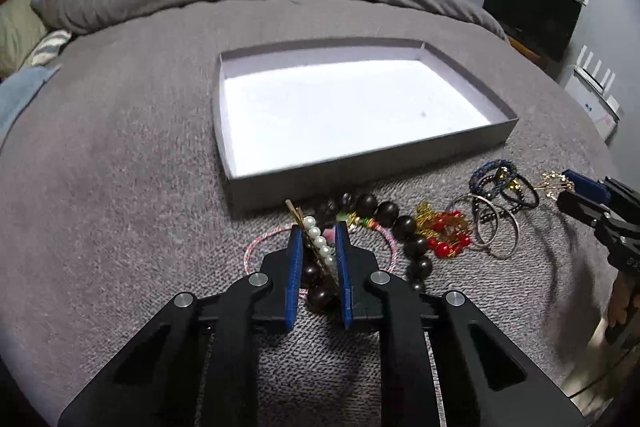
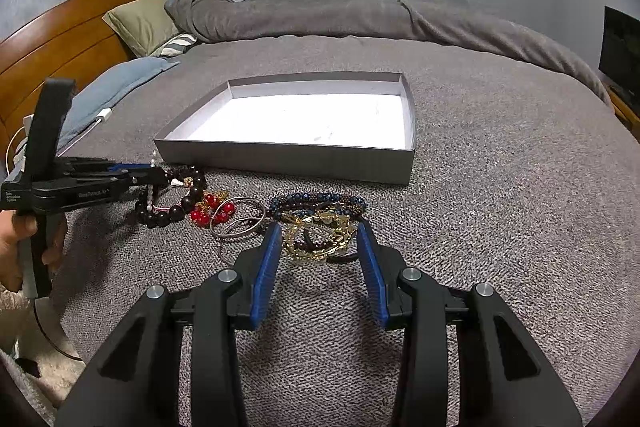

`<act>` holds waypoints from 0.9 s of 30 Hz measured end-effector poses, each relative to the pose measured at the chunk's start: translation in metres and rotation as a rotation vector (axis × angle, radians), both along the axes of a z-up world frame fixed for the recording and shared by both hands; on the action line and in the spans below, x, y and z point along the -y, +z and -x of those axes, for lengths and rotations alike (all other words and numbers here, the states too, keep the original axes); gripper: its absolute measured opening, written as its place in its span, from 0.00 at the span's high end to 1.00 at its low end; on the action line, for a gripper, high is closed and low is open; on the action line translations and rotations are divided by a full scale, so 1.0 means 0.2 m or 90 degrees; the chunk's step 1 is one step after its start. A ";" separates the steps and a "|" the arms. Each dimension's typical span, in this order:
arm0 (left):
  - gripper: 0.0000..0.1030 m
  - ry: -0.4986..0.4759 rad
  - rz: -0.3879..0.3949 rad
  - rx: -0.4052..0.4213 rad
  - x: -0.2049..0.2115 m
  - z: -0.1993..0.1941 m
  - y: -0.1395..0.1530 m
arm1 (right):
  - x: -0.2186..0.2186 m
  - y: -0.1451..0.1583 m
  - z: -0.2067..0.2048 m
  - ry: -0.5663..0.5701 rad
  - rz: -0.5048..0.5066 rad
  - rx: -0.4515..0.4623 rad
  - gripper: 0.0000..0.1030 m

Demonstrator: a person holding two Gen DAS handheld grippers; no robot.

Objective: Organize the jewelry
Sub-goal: 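Carry both pieces into the white box and open both tools to release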

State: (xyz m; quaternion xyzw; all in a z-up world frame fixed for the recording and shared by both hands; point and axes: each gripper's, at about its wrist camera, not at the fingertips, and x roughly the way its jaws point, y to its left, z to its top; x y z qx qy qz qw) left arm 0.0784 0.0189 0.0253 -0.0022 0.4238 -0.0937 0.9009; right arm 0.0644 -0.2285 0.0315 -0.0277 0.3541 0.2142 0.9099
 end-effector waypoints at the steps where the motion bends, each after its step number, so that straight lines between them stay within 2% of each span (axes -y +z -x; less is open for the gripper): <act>1: 0.87 -0.003 -0.002 0.006 0.00 0.00 0.01 | 0.00 0.00 0.00 0.001 0.000 0.000 0.62; 5: 0.92 -0.021 0.004 0.027 0.02 0.03 0.06 | 0.00 0.00 0.01 -0.002 0.000 0.002 0.62; 8: 0.92 -0.027 0.008 0.043 0.02 0.06 0.11 | 0.00 0.02 0.00 -0.002 -0.003 0.005 0.62; 13: 0.92 -0.030 0.041 0.063 -0.01 0.07 0.22 | 0.00 0.08 -0.03 -0.002 -0.013 0.020 0.62; 17: 0.92 -0.031 0.052 0.082 -0.05 0.02 0.33 | 0.01 0.15 -0.11 -0.005 -0.019 0.037 0.62; 22: 0.92 -0.019 0.050 0.080 -0.10 -0.16 0.38 | 0.00 0.23 -0.29 -0.016 -0.030 0.049 0.62; 27: 0.92 0.003 0.103 0.033 -0.15 -0.42 0.30 | -0.01 0.23 -0.52 -0.041 -0.038 0.047 0.62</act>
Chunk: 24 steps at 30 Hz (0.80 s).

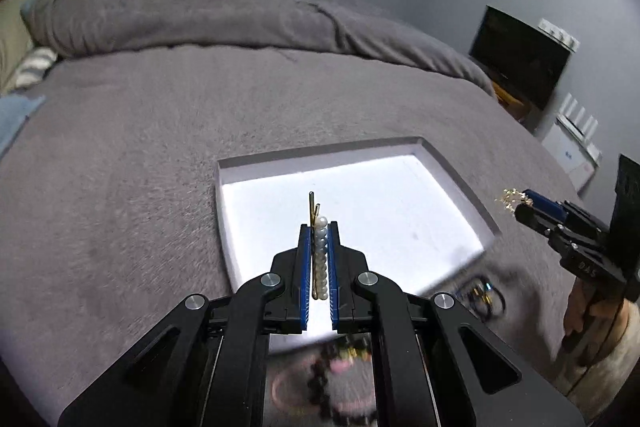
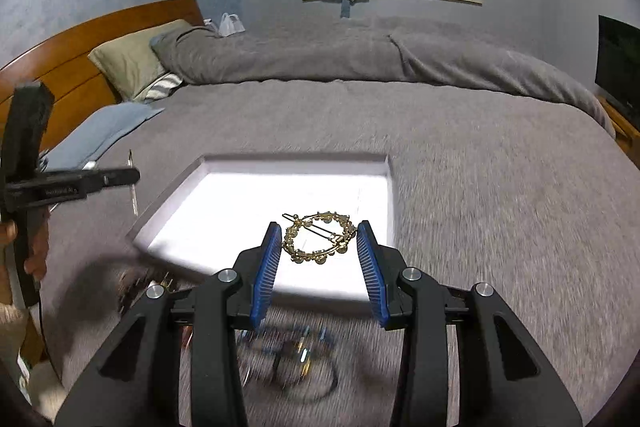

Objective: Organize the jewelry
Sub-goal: 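Carry both pieces into the white box and open both tools to release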

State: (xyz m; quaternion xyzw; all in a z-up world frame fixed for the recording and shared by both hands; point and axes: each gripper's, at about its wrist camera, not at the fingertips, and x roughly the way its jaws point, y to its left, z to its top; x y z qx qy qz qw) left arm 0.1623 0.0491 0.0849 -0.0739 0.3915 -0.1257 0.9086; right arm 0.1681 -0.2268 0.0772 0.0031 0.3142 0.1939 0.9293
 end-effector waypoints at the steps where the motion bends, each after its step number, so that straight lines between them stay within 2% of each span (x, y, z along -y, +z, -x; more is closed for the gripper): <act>1: 0.92 0.002 0.019 -0.016 0.00 -0.05 -0.04 | -0.01 -0.01 -0.06 -0.009 0.001 -0.004 0.62; 3: 0.92 0.006 0.015 -0.036 0.02 -0.12 -0.09 | -0.02 -0.04 -0.14 -0.018 0.001 -0.015 0.62; 5: 0.92 0.006 -0.027 -0.029 0.06 -0.17 -0.08 | -0.03 -0.07 -0.21 -0.022 -0.006 -0.027 0.62; 7: 0.92 0.002 -0.077 -0.006 0.11 -0.22 -0.03 | -0.04 -0.09 -0.29 -0.025 -0.011 -0.038 0.62; 9: 0.92 0.004 -0.103 0.012 0.12 -0.26 0.04 | -0.05 -0.09 -0.34 -0.034 -0.013 -0.040 0.62; 11: 0.92 0.006 -0.120 0.026 0.12 -0.32 0.11 | -0.06 -0.09 -0.40 -0.047 -0.015 -0.041 0.62; 14: 0.92 0.010 -0.135 0.023 0.10 -0.42 0.13 | -0.07 -0.11 -0.48 -0.056 -0.015 -0.054 0.62; 16: 0.92 0.014 -0.128 0.000 0.08 -0.48 0.08 | -0.09 -0.14 -0.51 -0.056 -0.003 -0.066 0.62; 20: 0.92 0.018 -0.138 -0.072 0.05 -0.55 -0.15 | -0.13 -0.21 -0.56 -0.051 0.017 -0.099 0.62; 24: 0.92 0.020 -0.134 -0.102 0.03 -0.59 -0.27 | -0.15 -0.26 -0.59 -0.052 0.040 -0.118 0.62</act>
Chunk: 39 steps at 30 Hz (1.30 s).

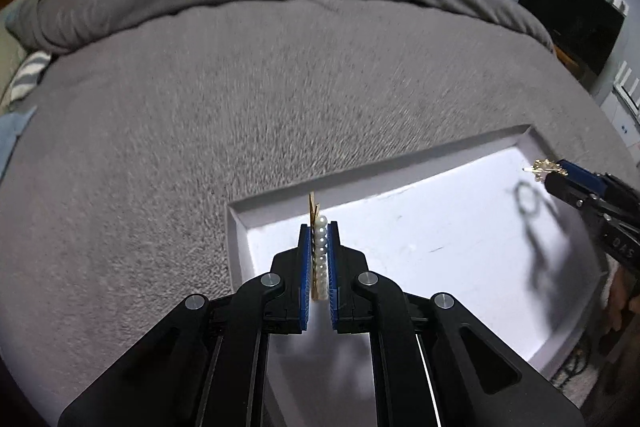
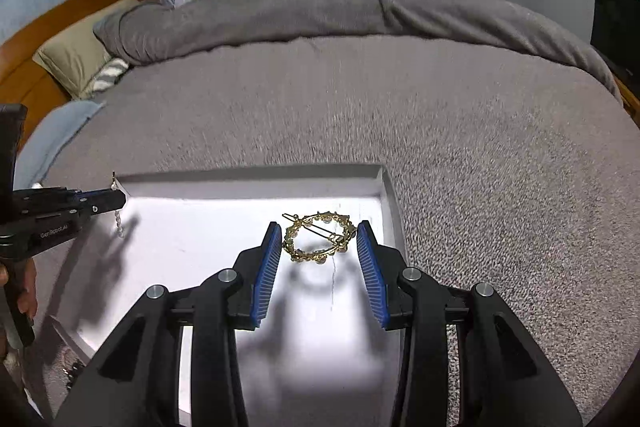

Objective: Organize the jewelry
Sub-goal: 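Carry both pieces into the white box and open both tools to release, then move both tools back toward the remaining jewelry pile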

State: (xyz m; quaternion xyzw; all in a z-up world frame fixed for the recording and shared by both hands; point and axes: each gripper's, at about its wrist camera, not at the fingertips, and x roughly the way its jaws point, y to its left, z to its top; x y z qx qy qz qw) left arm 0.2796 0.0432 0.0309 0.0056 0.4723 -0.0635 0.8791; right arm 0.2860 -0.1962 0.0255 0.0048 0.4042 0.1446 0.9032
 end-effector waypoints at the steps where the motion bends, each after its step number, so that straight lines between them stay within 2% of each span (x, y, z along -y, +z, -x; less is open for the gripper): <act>1: 0.92 0.001 -0.004 -0.006 0.00 -0.01 -0.02 | 0.00 -0.01 0.00 -0.001 0.001 -0.004 0.62; 6: 0.92 0.001 -0.019 -0.022 0.02 -0.05 -0.08 | -0.01 -0.04 -0.01 0.002 0.004 -0.014 0.62; 11: 0.91 0.005 -0.010 -0.025 -0.01 -0.04 -0.09 | 0.00 -0.02 0.01 0.007 -0.012 -0.006 0.60; 13: 0.79 0.000 -0.007 -0.020 -0.01 -0.01 -0.07 | 0.01 -0.01 0.02 0.007 -0.028 -0.005 0.58; 14: 0.76 0.000 -0.008 -0.012 -0.01 -0.01 -0.06 | 0.02 0.01 0.04 0.007 -0.040 -0.001 0.51; 16: 0.72 0.000 -0.006 0.002 -0.01 0.03 -0.03 | 0.04 0.05 0.08 0.007 -0.050 0.015 0.46; 19: 0.65 0.000 0.007 0.026 -0.01 0.11 0.04 | 0.08 0.10 0.14 0.000 -0.066 0.029 0.44; 20: 0.62 -0.001 0.006 0.035 0.00 0.13 0.06 | 0.10 0.13 0.18 -0.007 -0.076 0.037 0.38; 22: 0.46 -0.002 0.001 0.061 0.01 0.19 0.11 | 0.13 0.16 0.23 -0.014 -0.086 0.051 0.26; 24: 0.37 -0.001 -0.003 0.084 0.02 0.26 0.16 | 0.16 0.21 0.31 -0.020 -0.087 0.071 0.22; 27: 0.25 0.005 -0.011 0.112 0.04 0.36 0.21 | 0.20 0.25 0.42 -0.027 -0.086 0.095 0.12; 31: 0.18 0.011 -0.007 0.138 0.06 0.46 0.28 | 0.24 0.30 0.56 -0.038 -0.076 0.122 0.05; 39: 0.12 0.019 -0.009 0.181 0.08 0.64 0.39 | 0.28 0.36 0.78 -0.043 -0.075 0.143 0.05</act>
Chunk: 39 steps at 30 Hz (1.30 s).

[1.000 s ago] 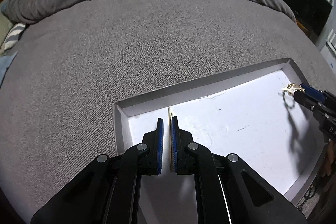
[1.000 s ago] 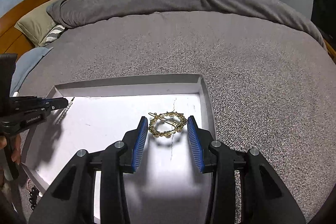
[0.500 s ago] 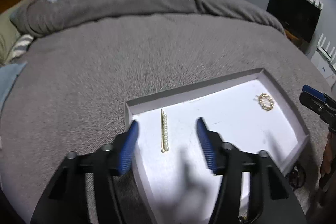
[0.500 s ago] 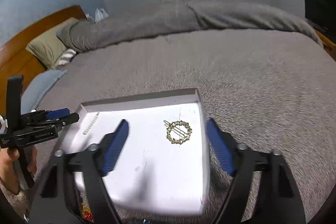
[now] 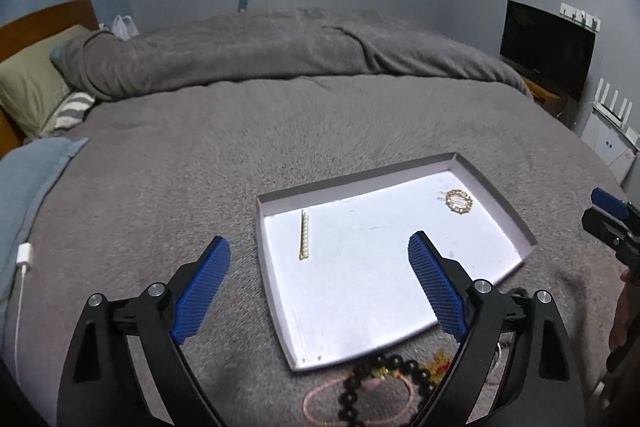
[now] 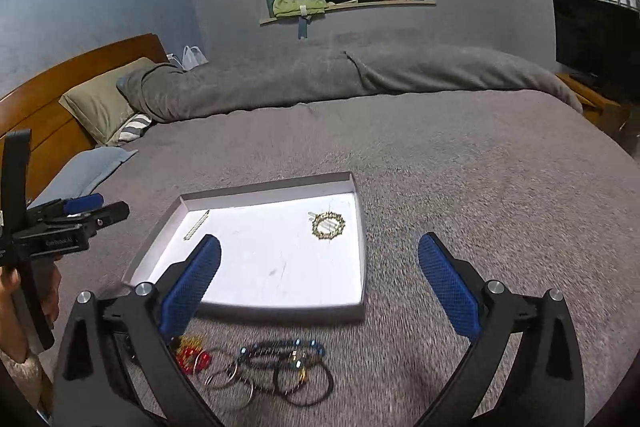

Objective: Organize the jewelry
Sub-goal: 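Move both tools back toward the remaining jewelry pile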

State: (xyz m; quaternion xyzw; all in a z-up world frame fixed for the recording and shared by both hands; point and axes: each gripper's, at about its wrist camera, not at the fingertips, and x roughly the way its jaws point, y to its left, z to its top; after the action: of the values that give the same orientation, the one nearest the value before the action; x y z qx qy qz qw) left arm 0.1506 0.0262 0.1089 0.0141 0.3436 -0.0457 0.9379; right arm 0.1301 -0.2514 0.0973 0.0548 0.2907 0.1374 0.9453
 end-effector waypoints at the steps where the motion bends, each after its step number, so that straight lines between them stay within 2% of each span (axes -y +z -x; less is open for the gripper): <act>1: 0.12 0.001 -0.001 0.003 0.00 0.02 0.01 | 0.00 0.00 0.02 0.000 0.002 0.001 0.05; 9: 0.11 0.013 0.015 0.008 -0.04 0.17 0.03 | 0.01 -0.01 0.15 0.004 0.029 0.003 0.05; 15: 0.11 0.028 0.005 0.007 -0.07 0.24 0.02 | 0.00 -0.07 0.19 0.006 0.041 -0.007 0.05; 22: 0.11 0.036 0.018 0.002 -0.11 0.32 -0.02 | -0.01 -0.16 0.24 0.014 0.057 -0.026 0.05; 31: 0.11 0.041 0.026 -0.016 -0.12 0.45 -0.15 | -0.01 -0.29 0.28 0.026 0.085 -0.051 0.05; 39: 0.11 0.019 0.026 -0.066 -0.06 0.48 -0.36 | -0.04 -0.40 0.27 0.042 0.083 -0.066 0.05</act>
State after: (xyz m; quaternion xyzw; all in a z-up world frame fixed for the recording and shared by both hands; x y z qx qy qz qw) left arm 0.0547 0.0390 0.0360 -0.0123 0.3910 -0.0390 0.9195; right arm 0.0769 -0.2443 0.0166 -0.0098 0.3491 0.1464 0.9255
